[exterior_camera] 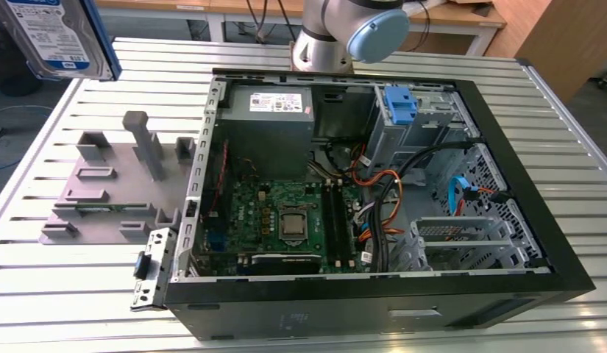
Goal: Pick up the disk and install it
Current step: 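Pick up the disk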
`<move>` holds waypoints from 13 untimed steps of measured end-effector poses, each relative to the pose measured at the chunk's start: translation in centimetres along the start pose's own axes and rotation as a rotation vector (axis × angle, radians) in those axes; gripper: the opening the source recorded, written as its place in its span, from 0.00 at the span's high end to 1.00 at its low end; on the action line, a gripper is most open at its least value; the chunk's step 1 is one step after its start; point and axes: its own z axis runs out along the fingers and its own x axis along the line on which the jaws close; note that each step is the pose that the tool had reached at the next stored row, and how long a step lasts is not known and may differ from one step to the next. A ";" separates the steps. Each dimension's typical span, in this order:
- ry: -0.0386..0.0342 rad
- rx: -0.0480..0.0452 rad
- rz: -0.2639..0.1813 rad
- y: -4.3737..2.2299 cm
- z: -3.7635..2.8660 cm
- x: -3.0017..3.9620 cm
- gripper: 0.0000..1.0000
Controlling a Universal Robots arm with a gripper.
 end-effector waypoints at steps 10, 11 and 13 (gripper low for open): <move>0.0000 0.0000 0.000 0.00 -0.06 0.00 0.65; 0.0000 0.0000 0.000 0.00 -0.06 0.00 0.65; 0.0001 -0.0002 0.000 0.00 -0.09 0.00 0.65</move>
